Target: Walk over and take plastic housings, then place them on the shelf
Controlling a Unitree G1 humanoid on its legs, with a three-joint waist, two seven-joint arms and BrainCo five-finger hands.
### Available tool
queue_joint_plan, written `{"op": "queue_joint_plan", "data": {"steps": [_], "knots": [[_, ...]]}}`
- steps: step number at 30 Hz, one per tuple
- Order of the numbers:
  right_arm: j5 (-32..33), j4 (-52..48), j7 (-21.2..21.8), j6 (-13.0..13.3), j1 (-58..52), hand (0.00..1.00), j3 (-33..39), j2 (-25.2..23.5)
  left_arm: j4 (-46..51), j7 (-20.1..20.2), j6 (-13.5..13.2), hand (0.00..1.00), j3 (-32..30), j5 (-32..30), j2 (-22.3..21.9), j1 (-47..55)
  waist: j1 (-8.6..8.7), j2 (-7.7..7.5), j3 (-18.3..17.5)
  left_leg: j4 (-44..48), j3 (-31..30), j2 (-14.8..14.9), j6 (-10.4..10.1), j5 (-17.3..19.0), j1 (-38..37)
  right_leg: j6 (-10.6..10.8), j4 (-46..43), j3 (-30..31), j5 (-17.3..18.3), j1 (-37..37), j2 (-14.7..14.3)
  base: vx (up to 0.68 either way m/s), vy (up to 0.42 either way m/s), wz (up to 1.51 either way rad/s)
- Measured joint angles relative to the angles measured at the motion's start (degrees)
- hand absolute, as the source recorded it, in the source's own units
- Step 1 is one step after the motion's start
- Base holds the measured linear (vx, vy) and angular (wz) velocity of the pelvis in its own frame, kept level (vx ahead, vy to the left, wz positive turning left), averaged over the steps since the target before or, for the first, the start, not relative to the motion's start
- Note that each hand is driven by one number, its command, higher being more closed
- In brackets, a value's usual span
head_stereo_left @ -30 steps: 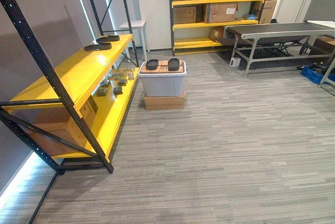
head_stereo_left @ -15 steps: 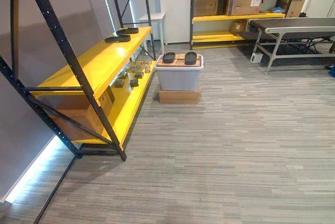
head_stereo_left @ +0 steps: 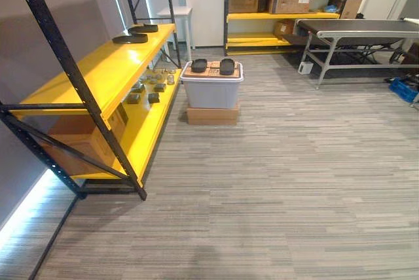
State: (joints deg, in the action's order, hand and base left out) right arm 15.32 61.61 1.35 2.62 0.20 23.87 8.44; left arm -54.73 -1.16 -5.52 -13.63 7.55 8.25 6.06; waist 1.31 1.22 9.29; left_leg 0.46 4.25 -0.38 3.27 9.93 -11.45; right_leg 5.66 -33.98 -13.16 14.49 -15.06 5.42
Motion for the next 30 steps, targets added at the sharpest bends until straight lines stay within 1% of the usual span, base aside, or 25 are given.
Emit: {"op": "queue_joint_plan", "data": {"steps": [2, 3, 4, 6, 7, 8, 10, 11, 12, 13, 15, 16, 17, 18, 19, 20, 21, 22, 23, 24, 25, 26, 27, 29, 30], "knots": [[0.0, 0.01, -0.04, 0.0, 0.01, 0.0, -0.33, -0.26, -0.22, -0.46, 0.0, 0.0, 0.64, -0.02, 0.53, -2.25, 1.02, 0.13, 1.0, 0.2, -1.32, 1.79, -0.87, 1.43, -0.86, -1.66, 8.22, -2.14, -1.8, -2.51, -0.41, 0.23, -0.06, 0.31], [0.0, 0.02, -0.04, 0.01, -0.28, 0.0, -0.26, -0.64, -0.57, -0.96, 0.0, 0.0, 0.65, -0.06, 0.93, -4.13, 1.49, -0.2, 1.45, 0.13, -2.41, 2.85, -1.77, 2.52, -1.57, -2.23, 15.17, -1.97, -5.12, -3.72, -0.88, 0.43, -0.204, 0.59], [-0.07, 0.02, -0.04, 0.01, -0.94, 0.0, 0.02, -1.0, -0.81, -0.95, -0.02, 0.0, 0.65, -0.2, 1.39, -6.0, 2.3, -0.84, 1.83, -0.07, -4.01, 3.91, -3.25, 4.26, -2.93, -2.49, 21.24, -1.36, -11.5, -4.4, -0.99, 0.47, -0.252, 0.66], [-0.13, -0.05, 0.0, 0.01, -1.85, 0.0, 0.49, -1.07, -1.06, -0.94, -0.07, 0.0, 0.61, -0.87, 1.23, -6.33, 3.58, -0.17, 1.16, 0.08, -5.12, 5.97, -4.53, 5.49, -3.93, -4.0, 19.41, -1.33, -15.83, -4.01, -2.13, 0.46, -0.274, 0.55], [-0.15, -0.04, 0.0, 0.05, -2.31, 0.0, 1.04, -1.43, -1.38, -0.86, -0.31, 0.0, 0.46, -1.46, 1.21, -6.64, 3.93, -0.3, 0.9, 2.09, -5.75, 6.66, -4.78, 5.59, -3.82, -5.51, 16.47, -1.47, -15.17, -4.44, -2.56, 0.5, -0.278, 0.36], [-0.18, -0.04, 0.15, 0.05, -2.38, 0.0, 2.37, -1.95, -1.49, -0.8, -0.37, 0.0, 0.06, -2.23, 0.69, -6.49, 3.92, -0.33, 0.88, 8.16, -5.9, 7.38, -5.02, 5.46, -2.31, -8.36, 13.89, -1.66, -12.85, -3.91, -2.8, 0.66, -0.333, 0.24], [-0.2, -0.94, 0.34, 0.03, -3.19, 0.0, 3.01, -2.49, -1.23, -0.82, -0.32, 0.0, -3.2, -2.23, -1.4, -5.45, 3.9, 0.28, 1.2, 27.88, -5.84, 8.4, -8.5, 2.82, 3.85, -9.86, 13.94, -2.34, -9.15, 1.3, -3.97, 0.74, -0.315, 0.11], [-0.27, -2.29, 0.45, 0.04, -4.17, 0.0, 2.64, -2.72, -0.74, -0.85, -0.29, 0.0, -4.24, -2.23, -2.42, -4.61, 3.63, 1.15, 1.7, 43.82, -6.17, 10.27, -11.22, -1.97, 9.3, -10.69, 16.8, -2.94, -7.61, 6.68, -5.55, 1.28, -0.377, -0.74], [-0.43, -4.89, 0.38, 0.13, -3.46, 0.0, -0.26, -3.77, 0.32, -0.86, 0.07, 0.0, -5.47, -2.15, -4.19, -0.81, -1.03, 0.9, 1.66, 61.66, -1.26, 11.29, -11.27, 1.15, 24.73, -11.53, 27.57, 2.91, -6.87, 20.63, -8.72, 1.21, -0.259, -1.3], [-0.53, -3.85, 0.39, 0.18, -1.7, 0.0, 0.38, -3.76, 0.22, -0.77, 0.21, 0.0, -6.62, -2.11, -5.39, 0.25, -2.51, 0.54, 1.87, 55.38, 1.15, 10.61, -11.19, 2.75, 27.31, -11.31, 28.58, 5.26, -6.79, 22.41, -8.0, 1.18, -0.14, -1.71], [-1.92, -4.23, 0.39, 0.26, -1.22, 0.0, 0.62, -4.27, 0.12, -0.66, 0.29, 0.0, -7.42, -2.08, -6.33, 1.86, -2.93, 0.73, 1.85, 41.36, 3.67, 9.06, -8.57, 1.81, 29.29, -7.86, 27.91, 6.53, -4.65, 25.14, -6.73, 0.58, 0.109, -0.7], [-2.39, -5.23, 0.26, 0.25, -2.51, 0.0, -0.61, -4.52, 0.67, -0.66, 0.24, 0.0, -7.42, -2.07, -6.53, 3.04, -3.33, 0.61, 1.62, 33.69, 5.35, 8.77, -5.19, -0.33, 31.33, -7.68, 27.15, 7.24, -0.89, 28.13, -5.43, 0.54, 0.174, -0.32], [-2.39, -5.37, 0.23, 0.21, -2.59, 0.0, -1.67, -4.44, 1.43, -0.65, 0.17, 0.0, -7.41, -2.07, -6.52, 3.21, -4.23, -0.22, 1.6, 33.43, 5.78, 8.51, -5.19, -0.38, 33.19, -7.25, 27.39, 8.22, 1.34, 29.23, -4.4, 0.67, 0.247, -0.43], [-2.49, -6.19, 0.18, 0.05, -2.53, 0.0, -1.77, -4.39, 2.1, -0.82, 0.1, 0.0, -7.41, -1.95, -6.93, 3.52, -4.85, -0.19, 1.08, 27.14, 4.65, 9.44, -5.84, -1.92, 36.28, -6.48, 28.81, 8.44, 3.05, 31.13, -3.76, 0.57, 0.26, -0.46], [-2.65, -6.15, -0.04, 0.25, -2.31, 0.0, -1.44, -4.64, 1.93, -0.69, 0.11, 0.0, -7.19, -1.99, -6.25, 3.88, -6.0, -1.37, -0.01, 27.69, 6.01, 8.04, -7.35, -7.28, 37.72, -8.16, 30.46, 9.28, 5.37, 32.57, -1.61, 0.71, 0.328, -0.24], [-2.65, -5.03, -0.1, 0.57, -1.55, 0.0, -1.46, -4.61, 1.85, -0.58, -0.01, 0.0, -7.13, -1.99, -5.38, 3.29, -6.08, -2.96, -0.88, 31.47, 6.47, 5.96, -4.56, -3.49, 38.93, -9.49, 29.42, 9.51, 6.27, 32.63, 0.34, 0.61, 0.279, 0.04], [-2.65, -3.4, -0.09, 0.71, -0.87, 0.0, -1.52, -4.14, 1.58, -0.63, 0.04, 0.0, -7.25, -2.0, -5.34, 3.02, -5.36, -3.2, -0.93, 32.79, 6.15, 4.79, -2.4, -1.63, 39.02, -8.29, 26.81, 9.54, 5.78, 32.56, 0.96, 0.66, 0.297, 0.48], [-2.69, -2.32, -0.08, 0.69, -0.74, 0.0, -1.36, -4.36, 1.24, -0.8, 0.31, 0.0, -6.88, -2.02, -5.06, 2.77, -4.85, -3.65, -1.07, 33.52, 5.55, 2.68, 0.26, 0.84, 37.44, -5.76, 17.01, 9.76, 4.42, 30.0, 3.16, 0.7, 0.313, 0.54], [-2.71, -1.57, -0.07, 0.68, -1.08, 0.0, -1.39, -4.75, 1.06, -0.78, 0.27, 0.0, -5.48, -2.0, -4.6, 2.84, -5.01, -3.78, -0.94, 32.62, 5.39, 1.03, 2.19, 2.68, 33.94, -1.14, 3.59, 11.8, -0.25, 25.77, 3.95, 0.72, 0.327, 0.54], [-2.71, -1.39, -0.06, 0.68, -1.15, 0.0, -1.39, -5.06, 0.73, -0.76, 0.29, 0.0, -4.84, -2.0, -4.25, 2.65, -4.79, -3.65, -0.77, 31.72, 4.97, 0.38, 2.94, 3.65, 31.78, 1.44, -4.27, 13.08, -4.92, 22.93, 4.11, 0.72, 0.28, 0.31], [-2.71, -1.08, 0.0, 0.68, -1.05, 0.0, -1.39, -5.5, 0.32, -0.75, 0.54, 0.0, -3.96, -2.01, -4.11, 2.05, -4.55, -3.78, -0.1, 29.95, 4.45, -0.61, 3.34, 4.63, 27.9, 4.0, -14.55, 14.21, -6.58, 18.76, 4.23, 0.7, 0.2, 0.39], [-2.71, -0.45, 0.01, 0.68, -1.26, 0.0, -1.4, -5.73, 0.29, -0.84, 0.67, 0.0, -2.85, -2.04, -3.91, 2.05, -3.6, -3.59, 0.57, 26.27, 3.32, -1.71, 4.09, 5.26, 21.46, 2.81, -23.03, 12.74, -5.86, 15.09, 4.67, 0.82, 0.168, 0.47], [-2.7, -0.5, 0.03, 0.71, -2.41, 0.0, -1.49, -6.13, 0.35, -0.87, 0.61, 0.0, -2.78, -2.01, -3.98, 1.82, -2.91, -3.26, 0.57, 21.69, 1.94, -1.98, 4.49, 5.5, 14.82, 1.18, -24.84, 9.88, -4.38, 11.7, 4.63, 0.68, 0.093, 0.44], [-2.7, -0.6, 0.29, 0.71, -3.94, 0.0, -1.49, -6.62, 0.18, -0.89, 0.64, 0.0, -2.8, -1.99, -3.84, 0.5, -1.95, -2.87, 0.77, 16.45, -0.17, -1.37, 4.66, 5.62, 8.48, 0.09, -21.03, 5.62, -1.57, 7.06, 4.02, 0.57, -0.004, 0.54], [-2.42, -1.48, 0.34, 0.73, -5.23, 0.0, -0.25, -6.61, -0.1, -0.88, 0.65, 0.0, -2.81, -1.98, -3.85, -1.44, -1.26, -2.86, 0.79, 13.35, -2.1, -0.62, 4.61, 5.99, 4.8, -0.68, -14.25, 3.0, -0.37, 3.33, 3.19, 0.73, -0.116, 0.86]]}}
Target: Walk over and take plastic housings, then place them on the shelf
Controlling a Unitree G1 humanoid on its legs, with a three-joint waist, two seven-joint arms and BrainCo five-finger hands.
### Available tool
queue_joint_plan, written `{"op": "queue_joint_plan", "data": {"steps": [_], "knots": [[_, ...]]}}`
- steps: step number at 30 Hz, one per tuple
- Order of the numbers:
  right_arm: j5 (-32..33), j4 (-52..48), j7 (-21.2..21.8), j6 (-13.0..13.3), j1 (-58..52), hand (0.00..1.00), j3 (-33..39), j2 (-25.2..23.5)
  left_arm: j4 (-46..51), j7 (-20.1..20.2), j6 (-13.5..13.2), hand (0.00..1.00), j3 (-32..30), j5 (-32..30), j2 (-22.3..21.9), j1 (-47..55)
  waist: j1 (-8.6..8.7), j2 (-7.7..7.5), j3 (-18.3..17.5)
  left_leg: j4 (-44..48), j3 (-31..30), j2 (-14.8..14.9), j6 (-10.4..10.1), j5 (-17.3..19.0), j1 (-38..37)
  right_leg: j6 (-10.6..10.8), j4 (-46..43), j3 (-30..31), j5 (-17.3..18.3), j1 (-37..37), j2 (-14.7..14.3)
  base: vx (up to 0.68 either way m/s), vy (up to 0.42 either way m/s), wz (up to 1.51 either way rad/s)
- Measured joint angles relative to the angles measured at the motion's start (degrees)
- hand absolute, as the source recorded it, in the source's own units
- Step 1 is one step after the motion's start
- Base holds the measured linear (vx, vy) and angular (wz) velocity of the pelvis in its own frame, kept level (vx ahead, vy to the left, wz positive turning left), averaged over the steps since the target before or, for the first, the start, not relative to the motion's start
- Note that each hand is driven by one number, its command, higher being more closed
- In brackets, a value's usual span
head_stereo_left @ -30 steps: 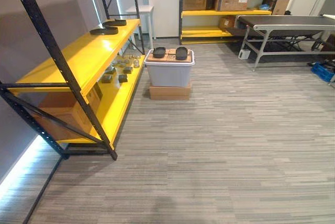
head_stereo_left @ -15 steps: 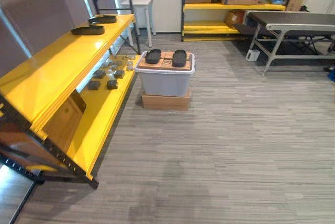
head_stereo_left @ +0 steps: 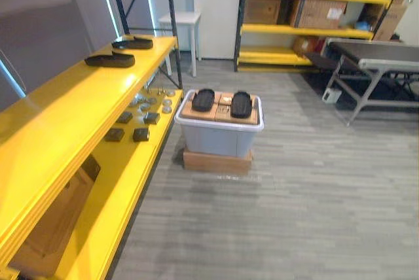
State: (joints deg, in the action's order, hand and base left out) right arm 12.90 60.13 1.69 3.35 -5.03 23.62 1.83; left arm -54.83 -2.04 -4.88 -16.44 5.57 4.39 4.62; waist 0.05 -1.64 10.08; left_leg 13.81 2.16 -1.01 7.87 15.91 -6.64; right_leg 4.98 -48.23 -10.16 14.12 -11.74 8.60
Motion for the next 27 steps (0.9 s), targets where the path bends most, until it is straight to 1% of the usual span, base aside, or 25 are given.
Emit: {"op": "queue_joint_plan", "data": {"steps": [2, 3, 4, 5, 6, 7, 8, 9, 10, 11, 12, 13, 14, 15, 16, 17, 18, 19, 20, 21, 22, 23, 24, 25, 27], "knots": [[0.01, -1.03, -0.1, 0.01, -1.66, 0.0, 1.25, 0.18, 0.01, -0.03, -0.05, 0.0, -0.15, -0.02, -0.43, -2.54, 1.03, 0.12, 0.02, -3.48, -2.38, 1.48, -1.15, 1.48, -4.57, -0.48, 13.93, -1.74, -0.96, -4.74, -1.31, 0.72, -0.175, 0.72], [0.01, -0.99, -0.13, -0.01, -2.75, 0.0, 1.51, 0.04, 0.2, -0.02, -0.14, 0.0, -0.69, -0.06, -0.9, -3.63, 1.32, 0.05, -0.06, -5.29, -2.78, 2.53, -2.02, 2.56, -7.31, -1.07, 25.33, -1.94, -3.82, -6.59, -2.36, 0.72, -0.253, 0.48], [0.0, -0.83, -0.13, -0.14, -3.86, 0.0, 2.4, -0.35, 0.19, -0.07, -0.13, 0.0, -2.03, -0.08, -1.38, -3.88, 1.7, 0.12, -0.18, -6.43, -3.3, 3.36, -2.37, 2.74, -10.39, -2.43, 32.1, -1.48, -10.51, -7.65, -3.4, 0.75, -0.285, 0.49], [0.0, -0.83, -0.16, -0.2, -4.58, 0.0, 2.59, -0.5, 0.15, -0.1, -0.13, 0.0, -2.67, -0.08, -1.83, -3.65, 2.38, 0.43, -0.6, -5.6, -4.07, 4.07, -2.44, 2.64, -11.08, -3.12, 31.9, -1.32, -14.66, -6.86, -3.81, 0.82, -0.336, 0.32], [-0.19, -0.86, -0.2, -0.46, -5.61, 0.0, 3.63, -0.4, 0.17, -0.18, -0.12, 0.0, -3.65, -0.1, -3.38, -2.67, 2.48, 2.5, -1.82, -2.83, -4.19, 6.36, -3.7, 1.5, -11.3, -7.12, 29.18, -1.71, -15.41, -6.43, -5.76, 0.86, -0.342, 0.15], [-0.23, -1.06, -0.22, -0.46, -5.19, 0.0, 4.66, -0.76, 0.25, -0.05, -0.11, 0.0, -4.7, -0.11, -4.16, -2.55, 2.37, 2.97, -1.88, 0.23, -3.94, 7.15, -7.32, -0.81, -10.83, -8.05, 25.98, -1.83, -12.24, -6.34, -5.97, 1.01, -0.406, 0.05], [-0.23, -1.85, -0.04, -0.73, -5.01, 0.0, 5.57, -0.93, 0.41, -0.09, -0.09, 0.0, -5.84, -0.13, -5.58, -2.5, 2.62, 3.4, -1.69, 9.24, -4.01, 7.13, -9.51, -6.94, -8.5, -8.93, 24.17, -3.13, -8.99, -3.7, -6.01, 0.81, -0.324, 0.07], [-0.23, -2.7, -0.05, -0.87, -5.34, 0.0, 5.54, -1.04, 0.58, -0.07, -0.09, 0.0, -6.91, -0.13, -6.32, -2.4, 2.64, 3.53, -1.55, 15.05, -4.09, 7.34, -10.86, -10.5, -6.66, -8.94, 25.18, -3.68, -7.91, -1.01, -6.13, 0.89, -0.344, 0.24], [-0.23, -4.14, -0.06, -0.89, -5.84, 0.0, 5.44, -1.54, 1.66, -0.06, -0.14, 0.0, -7.91, -0.09, -7.4, -1.75, 2.55, 3.63, -1.44, 30.69, -4.89, 8.42, -17.2, -15.04, -0.74, -9.17, 29.2, -3.81, -6.09, 4.85, -7.31, 0.81, -0.276, 0.13], [-0.21, -4.7, -0.22, -0.93, -5.09, 0.0, 5.37, -1.72, 2.33, 0.19, -0.17, 0.0, -8.04, -0.05, -7.59, -1.0, 1.85, 4.37, -1.14, 45.39, -4.19, 10.24, -18.98, -14.02, 5.23, -9.3, 33.19, -3.53, -5.53, 10.43, -9.32, 0.78, -0.236, -0.01], [-0.22, -4.82, -0.27, -0.91, -4.47, 0.0, 5.2, -1.77, 2.61, 0.17, -0.16, 0.0, -8.1, -0.05, -7.37, -0.27, 1.68, 4.32, -1.07, 50.42, -3.12, 11.09, -19.4, -13.29, 7.95, -9.36, 35.32, -3.16, -5.5, 13.17, -10.09, 0.48, -0.106, -0.2], [-0.22, -4.85, -0.41, -0.9, -3.75, 0.0, 5.01, -1.81, 2.54, 0.15, -0.1, 0.0, -8.07, -0.05, -7.01, 0.41, 1.46, 4.14, -1.01, 53.32, -1.68, 11.92, -18.91, -12.45, 10.33, -9.45, 37.49, -2.72, -5.44, 15.92, -10.6, 0.46, -0.07, -0.34], [-0.22, -4.87, -0.51, -0.9, -2.69, 0.0, 4.58, -1.82, 2.48, 0.16, 0.0, 0.0, -8.03, 0.08, -6.76, 1.93, 0.43, 3.72, -1.02, 54.11, 1.72, 12.99, -15.96, -10.26, 15.02, -9.45, 41.21, -1.16, -5.44, 19.92, -10.87, 0.54, -0.047, -0.55], [-0.22, -4.94, -0.61, -0.92, -1.38, 0.0, 4.49, -1.54, 2.95, 0.4, -0.08, 0.0, -8.15, 1.66, -7.06, 3.16, -0.68, 3.95, -1.06, 50.81, 3.78, 13.03, -14.16, -6.9, 19.82, -9.27, 44.03, 0.64, -5.29, 22.41, -10.72, 0.53, -0.01, -0.66], [-0.22, -4.89, -0.71, -0.95, -0.27, 0.0, 4.68, -1.26, 3.25, 0.28, -0.27, 0.0, -8.1, 2.27, -6.85, 3.35, -1.44, 3.92, -0.83, 47.19, 4.42, 12.64, -13.62, -5.26, 21.98, -8.82, 44.89, 1.81, -5.01, 23.8, -10.18, 0.51, 0.081, -0.81], [-0.22, -3.91, -1.02, -0.97, 1.6, 0.0, 5.64, -0.98, 2.82, 0.27, -0.24, 0.0, -7.79, 2.35, -5.71, 3.61, -2.34, 3.58, -0.43, 34.57, 4.19, 10.17, -13.59, -3.78, 23.9, -7.87, 45.19, 3.41, -4.3, 25.14, -8.31, 0.42, 0.114, -0.88], [-0.22, -3.47, -1.32, -0.87, 2.93, 0.0, 5.83, -0.65, 2.45, 0.26, -0.23, 0.0, -6.89, 2.2, -4.99, 4.6, -2.71, 3.26, -0.44, 21.02, 3.8, 8.24, -13.72, -4.15, 23.45, -6.71, 45.34, 5.02, -3.16, 25.96, -6.77, 0.5, 0.178, -1.15], [-0.23, -3.13, -1.61, -0.73, 3.91, 0.0, 5.39, 0.07, 1.88, 0.11, -0.19, 0.0, -6.04, 1.98, -4.57, 6.51, -2.73, 3.69, -0.81, 10.75, 3.36, 7.34, -12.67, -11.47, 22.35, -5.27, 46.35, 6.78, -1.62, 27.51, -5.59, 0.51, 0.204, -0.87], [-0.23, -2.85, -1.93, -0.81, 3.97, 0.0, 4.84, 0.01, 0.71, 0.0, 0.0, 0.0, -5.34, 1.97, -4.24, 6.87, -2.57, 2.9, -1.25, 11.21, 4.09, 6.3, -11.86, -9.94, 21.7, -4.86, 46.84, 7.71, -1.5, 28.34, -4.45, 0.65, 0.255, -0.42], [-0.24, -2.92, -2.3, -0.79, 3.76, 0.0, 3.06, 0.57, -0.36, -0.07, 0.05, 0.0, -3.92, 1.99, -3.36, 6.73, -1.64, 2.65, -1.7, 11.77, 3.96, 5.04, -11.03, -7.55, 21.54, -4.25, 45.11, 7.88, -2.29, 27.97, -3.37, 0.65, 0.268, 0.07], [-0.28, -2.93, -2.79, -0.79, 3.53, 0.0, 2.73, 0.75, -0.43, -0.06, 0.03, 0.0, -3.04, 2.01, -2.91, 6.63, -1.57, 2.83, -1.8, 12.12, 3.99, 4.97, -10.01, -6.35, 20.85, -3.41, 37.95, 8.45, -1.79, 24.97, -3.1, 0.53, 0.228, 0.09], [-0.28, -2.92, -3.02, -0.79, 3.51, 0.0, 2.45, 0.65, -0.51, -0.07, 0.03, 0.0, -2.58, 2.03, -2.65, 6.58, -1.71, 3.06, -1.72, 11.7, 4.47, 5.18, -9.86, -6.31, 19.63, -2.69, 32.5, 9.13, -1.37, 22.97, -3.03, 0.49, 0.215, -0.24], [-0.29, -3.06, -3.6, -0.78, 3.82, 0.0, 0.78, 0.61, -0.67, -0.09, 0.05, 0.0, -1.6, 2.18, -1.97, 6.45, -2.12, 2.74, -0.84, 9.3, 4.69, 5.32, -9.21, -5.49, 15.82, 2.05, 17.77, 9.65, -2.18, 16.85, -2.55, 0.48, 0.172, -0.31], [-0.34, -3.16, -3.92, -0.77, 4.45, 0.0, -0.21, 0.5, -1.01, -0.2, 0.31, 0.0, 0.28, 2.18, -0.6, 5.8, -1.86, 2.03, 0.28, 6.0, 4.96, 5.3, -9.21, -5.5, 10.89, 2.56, 8.38, 8.82, 0.24, 12.5, -1.85, 0.46, 0.139, -0.22], [-0.93, -5.62, -4.99, -0.78, 3.43, 0.0, -2.41, 0.8, -0.19, -0.27, 0.38, 0.0, 2.8, 2.32, 0.29, 5.59, -1.49, 2.36, 0.08, 1.91, 5.46, 5.54, -9.51, -5.91, 5.27, 0.99, 9.84, 4.7, 2.0, 9.19, -0.68, 0.45, 0.033, 0.09]]}}
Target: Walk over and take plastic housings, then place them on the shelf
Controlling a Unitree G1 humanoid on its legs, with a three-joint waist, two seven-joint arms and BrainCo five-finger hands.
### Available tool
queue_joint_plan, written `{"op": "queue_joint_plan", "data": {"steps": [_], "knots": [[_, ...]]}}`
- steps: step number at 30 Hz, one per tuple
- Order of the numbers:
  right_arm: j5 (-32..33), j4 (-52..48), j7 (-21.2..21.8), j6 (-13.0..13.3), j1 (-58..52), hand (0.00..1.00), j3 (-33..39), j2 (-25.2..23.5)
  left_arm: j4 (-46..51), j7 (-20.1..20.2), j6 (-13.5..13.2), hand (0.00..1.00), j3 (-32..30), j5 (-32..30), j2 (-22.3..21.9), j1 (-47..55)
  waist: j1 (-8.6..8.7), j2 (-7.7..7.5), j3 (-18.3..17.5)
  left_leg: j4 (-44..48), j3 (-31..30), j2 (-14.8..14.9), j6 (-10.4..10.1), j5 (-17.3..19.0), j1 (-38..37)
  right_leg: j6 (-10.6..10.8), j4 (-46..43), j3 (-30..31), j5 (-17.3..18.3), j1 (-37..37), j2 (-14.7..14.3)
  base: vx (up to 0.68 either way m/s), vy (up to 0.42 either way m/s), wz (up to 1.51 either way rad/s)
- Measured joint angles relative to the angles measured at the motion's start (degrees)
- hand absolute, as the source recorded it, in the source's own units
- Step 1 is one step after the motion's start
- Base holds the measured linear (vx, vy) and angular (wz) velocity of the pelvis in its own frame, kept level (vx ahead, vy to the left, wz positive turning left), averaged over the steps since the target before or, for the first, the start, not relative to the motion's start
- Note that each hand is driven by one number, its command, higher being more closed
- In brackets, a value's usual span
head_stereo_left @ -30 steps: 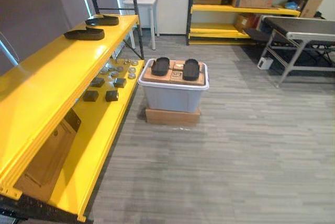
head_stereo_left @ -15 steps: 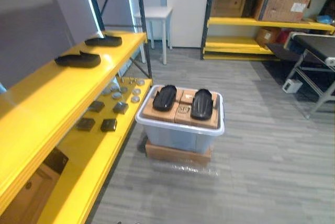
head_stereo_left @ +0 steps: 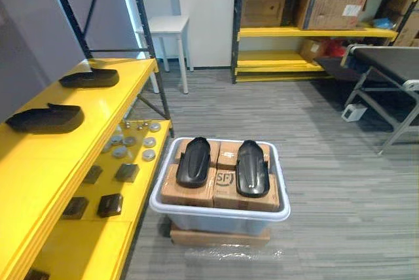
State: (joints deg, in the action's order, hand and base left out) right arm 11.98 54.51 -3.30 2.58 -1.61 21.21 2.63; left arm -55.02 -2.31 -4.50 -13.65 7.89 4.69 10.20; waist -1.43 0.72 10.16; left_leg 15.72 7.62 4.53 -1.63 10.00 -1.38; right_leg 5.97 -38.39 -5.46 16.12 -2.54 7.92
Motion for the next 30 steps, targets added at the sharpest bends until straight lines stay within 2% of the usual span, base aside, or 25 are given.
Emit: {"op": "queue_joint_plan", "data": {"steps": [2, 3, 4, 6, 7, 9, 10, 11, 14, 16, 18, 20, 21, 23, 25, 27, 30], "knots": [[-2.72, -6.18, -0.99, 0.16, -1.65, 0.0, -3.57, -0.11, 0.73, -0.24, -0.33, 0.0, 0.25, 1.02, 0.15, -1.44, 0.67, -0.03, -0.49, -1.91, -0.75, 0.47, -0.08, -0.04, -2.23, -0.22, 9.79, 0.42, -0.31, -3.12, -1.07, 0.4, -0.061, 0.33], [-4.36, -10.99, -1.75, 0.28, -2.68, 0.0, -4.81, -0.32, 2.04, -0.83, -0.62, 0.0, 0.77, 1.52, 0.49, -2.74, 1.26, -0.56, -1.01, -2.47, -2.07, 0.25, -0.41, -0.05, -2.07, -0.61, 19.5, 2.94, -3.16, -5.63, -2.13, 0.44, -0.182, 0.75], [-5.96, -15.67, -2.85, 0.47, -4.48, 0.0, -5.55, -0.33, 3.42, -1.2, -1.07, 0.0, 1.1, 1.74, 0.68, -3.44, 1.9, -1.1, -1.19, -2.59, -3.98, -0.61, -1.27, 0.37, -2.11, -1.92, 25.32, 5.49, -15.29, -5.74, -2.74, 0.53, -0.215, 0.73], [-8.17, -21.17, -4.02, 0.62, -5.39, 0.0, -5.82, 0.47, 4.2, -2.07, -1.52, 0.0, 1.05, 2.08, -1.35, -2.73, 1.45, 0.95, -2.14, -2.56, -5.1, 1.28, -1.79, 0.19, -2.09, -2.71, 27.56, 4.96, -15.5, -4.27, -4.31, 0.42, -0.153, 0.11], [-8.78, -23.71, -4.39, 0.64, -5.66, 0.0, -6.27, 0.42, 4.28, -2.27, -1.59, 0.0, 0.81, 2.07, -1.72, -2.4, 1.29, 0.96, -2.01, -1.86, -5.11, 1.55, -1.79, 0.19, -2.1, -2.82, 28.64, 5.07, -15.52, -3.51, -4.57, 0.33, -0.106, -0.29], [-12.93, -30.82, -5.29, 0.92, -6.22, 0.0, -7.07, 0.03, 4.25, -2.38, -1.67, 0.0, 0.76, 2.06, -3.26, -1.91, 1.04, 0.37, -1.43, -2.51, -6.51, 1.22, -4.48, 2.31, -1.92, -3.38, 31.28, 5.41, -15.65, -0.68, -4.33, 0.2, -0.069, -0.08], [-14.3, -33.14, -6.28, 1.08, -5.54, 0.0, -6.56, 0.05, 4.25, -2.42, -1.82, 0.0, 1.45, 2.11, -3.88, -1.89, 0.96, 0.44, -1.03, -5.99, -7.08, 0.93, -4.59, 2.09, -1.24, -3.37, 31.98, 4.9, -15.65, 0.08, -4.29, 0.1, -0.016, 0.07], [-14.94, -34.33, -7.41, 1.17, -3.76, 0.0, -6.57, 0.21, 4.33, -2.43, -2.04, 0.0, 1.92, 2.07, -4.21, -2.04, 0.74, 0.72, -0.21, -8.78, -7.9, 0.78, -2.73, -2.69, 0.82, -3.29, 32.3, 4.42, -15.6, -0.03, -4.63, 0.07, 0.014, -0.07], [-16.06, -36.26, -9.71, 1.25, 0.46, 0.0, -6.66, -0.57, 4.33, -2.89, -2.31, 0.0, 3.16, 2.03, -3.27, -2.98, -0.24, -0.65, 1.67, -7.67, -8.39, -0.63, -2.51, -3.33, 3.77, -2.75, 33.13, 3.87, -15.5, -2.11, -3.66, 0.03, 0.057, 0.1], [-16.98, -36.15, -12.25, 1.09, 6.44, 0.0, -5.78, -0.28, 4.44, -3.45, -2.59, 0.0, 4.55, 2.07, -2.68, -4.74, -0.6, -0.66, 4.92, -6.4, -9.93, -1.87, -2.12, -3.59, 6.5, -2.06, 33.67, 2.92, -15.99, -3.43, -2.41, 0.0, 0.103, 0.39], [-16.98, -35.85, -15.19, 0.92, 13.55, 0.0, -5.63, -0.12, 4.85, -4.29, -2.81, 0.0, 5.4, 2.1, -2.09, -6.63, -1.66, -0.41, 8.63, -4.14, -10.97, -2.46, -2.13, -3.56, 8.42, -1.79, 33.89, 2.09, -16.21, -3.51, -1.8, -0.05, 0.075, 0.31], [-16.98, -35.55, -17.33, 0.79, 17.68, 0.0, -5.53, 0.37, 5.63, -4.78, -3.04, 0.0, 6.27, 2.12, -1.56, -7.54, -2.27, -0.13, 10.53, -2.72, -11.47, -2.49, -2.22, -3.46, 9.83, -1.89, 33.87, 1.27, -16.49, -3.78, -1.74, -0.05, 0.035, 0.26], [-16.98, -34.63, -18.69, 0.62, 20.93, 0.0, -5.52, 1.55, 5.93, -4.97, -3.28, 0.0, 6.74, 2.24, -1.7, -8.19, -2.89, -0.01, 11.52, -1.57, -12.3, -2.48, -2.31, -3.28, 11.2, -1.89, 33.86, 1.09, -16.7, -4.48, -1.74, -0.08, 0.035, 0.2], [-16.96, -31.04, -20.64, 0.0, 26.7, 0.0, -5.11, 4.17, 6.83, -5.13, -3.57, 0.0, 7.94, 3.46, -1.71, -8.61, -2.92, 0.62, 13.22, -0.25, -12.89, -2.48, -1.87, -2.76, 12.66, -1.88, 33.54, 0.21, -16.75, -5.08, -1.82, -0.09, 0.031, 0.19], [-16.77, -21.91, -22.63, -0.75, 35.86, 0.0, -2.8, 8.45, 6.62, -5.44, -3.88, 0.0, 9.16, 4.5, -1.62, -9.76, -3.25, 1.81, 14.43, 1.52, -13.6, -2.78, -1.57, -2.42, 15.57, -1.8, 32.0, 0.2, -16.8, -7.76, -1.81, -0.12, 0.036, 0.06], [-16.05, -15.84, -23.63, -1.58, 41.23, 0.0, -2.55, 12.57, 6.4, -6.39, -4.0, 0.0, 10.72, 5.52, -1.45, -10.66, -3.95, 2.87, 15.11, 2.81, -13.66, -3.01, -1.4, -2.32, 18.0, -1.73, 30.86, 0.32, -16.85, -10.1, -1.69, -0.11, 0.034, 0.0], [-14.41, -10.25, -24.12, -2.21, 45.34, 0.0, -1.98, 15.44, 5.76, -7.26, -4.39, 0.0, 10.83, 6.83, -1.19, -11.23, -4.37, 3.51, 15.73, 4.01, -13.99, -3.17, -1.38, -2.33, 20.15, -1.72, 30.68, 0.29, -17.23, -11.74, -1.7, -0.11, 0.033, 0.02]]}}
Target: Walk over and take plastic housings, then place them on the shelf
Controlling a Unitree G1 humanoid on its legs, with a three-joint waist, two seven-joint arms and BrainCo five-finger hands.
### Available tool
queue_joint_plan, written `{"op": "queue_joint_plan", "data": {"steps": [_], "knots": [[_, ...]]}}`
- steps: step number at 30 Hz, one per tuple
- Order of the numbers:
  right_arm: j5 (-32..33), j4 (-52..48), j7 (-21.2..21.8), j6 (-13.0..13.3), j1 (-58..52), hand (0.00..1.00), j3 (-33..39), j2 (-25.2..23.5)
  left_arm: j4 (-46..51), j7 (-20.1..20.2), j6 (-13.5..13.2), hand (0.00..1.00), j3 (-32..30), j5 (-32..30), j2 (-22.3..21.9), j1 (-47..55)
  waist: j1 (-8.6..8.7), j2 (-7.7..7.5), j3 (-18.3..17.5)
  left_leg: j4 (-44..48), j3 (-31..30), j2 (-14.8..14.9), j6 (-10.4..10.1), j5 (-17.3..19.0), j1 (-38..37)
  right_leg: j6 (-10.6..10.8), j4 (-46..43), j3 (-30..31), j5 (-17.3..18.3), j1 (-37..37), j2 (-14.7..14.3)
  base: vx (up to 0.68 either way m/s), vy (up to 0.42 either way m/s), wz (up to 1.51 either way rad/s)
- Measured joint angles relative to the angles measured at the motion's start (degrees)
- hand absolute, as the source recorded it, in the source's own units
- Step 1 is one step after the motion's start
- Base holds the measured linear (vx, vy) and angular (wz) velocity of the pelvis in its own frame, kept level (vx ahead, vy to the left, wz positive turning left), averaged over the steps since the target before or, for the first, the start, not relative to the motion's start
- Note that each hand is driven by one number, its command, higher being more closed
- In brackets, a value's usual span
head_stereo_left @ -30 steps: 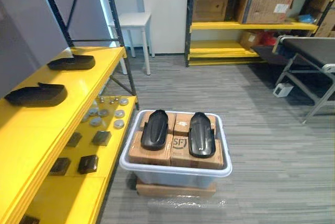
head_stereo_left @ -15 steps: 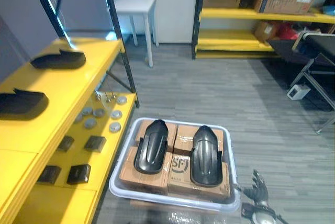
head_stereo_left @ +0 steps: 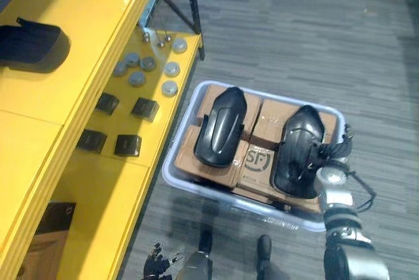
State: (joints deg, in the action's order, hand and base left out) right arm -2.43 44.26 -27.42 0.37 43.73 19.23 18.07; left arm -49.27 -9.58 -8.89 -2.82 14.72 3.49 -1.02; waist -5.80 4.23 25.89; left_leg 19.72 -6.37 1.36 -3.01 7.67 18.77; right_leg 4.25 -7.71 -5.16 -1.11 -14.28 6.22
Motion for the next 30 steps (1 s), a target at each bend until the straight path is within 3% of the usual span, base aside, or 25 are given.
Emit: {"op": "queue_joint_plan", "data": {"steps": [7, 8, 14, 22, 25, 30], "knots": [[0.0, 11.85, -0.14, -2.05, 6.08, 0.0, -0.23, 4.18, -4.06, -1.11, -0.53, 0.0, 2.79, 2.16, 1.63, -2.95, 0.15, 0.74, 0.56, 2.05, 0.01, -0.05, 0.06, -0.03, 3.76, -0.14, 0.28, 0.22, -1.53, -2.75, -0.35, -0.06, 0.025, -0.03], [-0.01, 14.0, 0.16, -2.15, 7.04, 1.0, -0.26, 4.89, -4.62, -1.48, -0.55, 0.0, 3.3, 2.44, 1.84, -3.47, 0.09, 0.79, 0.59, 2.41, 0.01, -0.04, 0.08, -0.04, 4.58, -0.13, 0.28, 0.27, -1.77, -3.48, -0.41, -0.06, 0.02, -0.03], [-1.58, 22.54, 5.75, -4.56, 11.5, 1.0, -2.69, 8.89, -6.09, -1.49, -0.45, 0.0, 4.42, 4.23, 2.27, -5.13, -0.03, 0.93, 0.7, 4.45, -0.2, 0.05, 0.15, -0.08, 8.06, -0.3, 0.29, 0.16, -2.82, -5.91, -0.66, -0.05, 0.015, -0.01], [-12.66, 26.48, 9.77, -7.09, 15.35, 1.0, -6.21, 12.81, -4.37, -1.5, -0.48, 0.0, 7.02, 4.23, 2.13, -6.04, -0.03, 1.17, 1.05, 4.34, -0.7, -0.18, 0.45, -0.62, 7.74, -0.26, 0.28, -0.3, -2.94, -5.4, -0.55, -0.01, 0.0, 0.03], [-15.35, 26.45, 9.78, -7.57, 15.09, 1.0, -8.39, 13.53, -0.27, -1.52, -0.42, 0.0, 8.88, 4.37, 1.32, -5.3, 0.23, 1.47, 1.27, 3.2, -1.02, -0.52, 0.62, -1.17, 5.62, -0.26, 0.85, -0.62, -2.95, -3.35, -0.2, 0.03, -0.004, 0.09], [-22.75, 13.45, 9.27, -8.23, 9.68, 1.0, -13.51, 14.6, 25.26, -1.46, -1.17, 0.0, 8.77, 7.79, 1.02, 2.38, 1.86, 1.51, 1.22, -0.28, -1.75, -0.68, 0.47, -2.14, -0.29, -0.26, 3.38, -1.98, -3.13, 2.7, 0.22, 0.02, -0.014, 0.12]]}}
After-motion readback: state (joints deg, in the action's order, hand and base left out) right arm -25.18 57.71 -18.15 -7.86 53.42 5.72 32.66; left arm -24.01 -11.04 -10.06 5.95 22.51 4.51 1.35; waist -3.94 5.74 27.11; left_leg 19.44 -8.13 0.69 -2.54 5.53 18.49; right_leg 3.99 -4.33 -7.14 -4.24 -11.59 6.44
